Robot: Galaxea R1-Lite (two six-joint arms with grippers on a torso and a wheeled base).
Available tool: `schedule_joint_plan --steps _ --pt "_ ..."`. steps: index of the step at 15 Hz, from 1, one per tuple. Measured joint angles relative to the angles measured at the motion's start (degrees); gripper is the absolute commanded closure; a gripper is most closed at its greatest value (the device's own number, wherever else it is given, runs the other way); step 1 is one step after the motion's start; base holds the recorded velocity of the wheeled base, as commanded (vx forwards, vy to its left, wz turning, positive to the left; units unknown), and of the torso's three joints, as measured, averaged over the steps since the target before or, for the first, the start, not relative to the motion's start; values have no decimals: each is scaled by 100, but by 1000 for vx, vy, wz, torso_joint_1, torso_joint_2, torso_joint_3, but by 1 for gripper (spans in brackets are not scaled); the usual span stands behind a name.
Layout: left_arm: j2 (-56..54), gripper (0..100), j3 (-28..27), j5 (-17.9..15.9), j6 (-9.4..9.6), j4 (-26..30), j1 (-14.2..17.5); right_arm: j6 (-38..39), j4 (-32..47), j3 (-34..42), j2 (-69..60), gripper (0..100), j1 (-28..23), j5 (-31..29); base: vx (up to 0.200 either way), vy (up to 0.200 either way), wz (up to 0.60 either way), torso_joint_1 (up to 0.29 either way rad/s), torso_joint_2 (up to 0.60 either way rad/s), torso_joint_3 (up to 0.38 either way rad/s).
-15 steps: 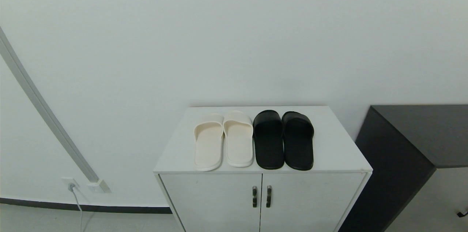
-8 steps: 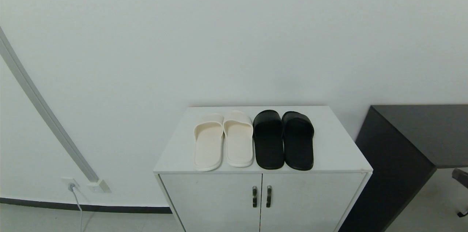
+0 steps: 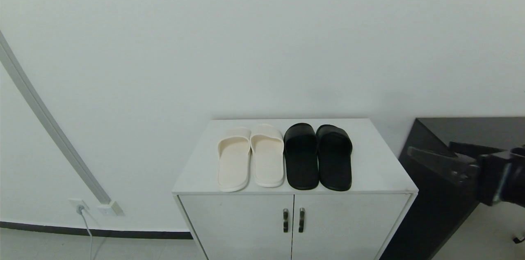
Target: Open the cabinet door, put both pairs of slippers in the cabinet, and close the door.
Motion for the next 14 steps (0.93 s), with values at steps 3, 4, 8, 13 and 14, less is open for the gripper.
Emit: schedule_joint_plan --steps 3,4,8,13,14 --pt "0 100 2 0 -6 0 0 413 -13 -640 1053 0 457 -616 0 0 0 0 0 0" --pt "0 100 2 0 -11 0 2 530 -68 -883 1436 0 573 -808 0 0 0 0 0 0" --pt "0 100 -5 0 -22 -2 0 649 -572 -1707 2804 0 835 -1598 0 0 0 0 0 0" --pt "0 100 -5 0 -20 0 0 673 -941 -2608 4303 0 853 -2423 0 0 0 0 0 0" --pt "0 100 -5 0 -22 0 0 668 -1026 -2727 4531 0 835 -2488 0 0 0 0 0 0"
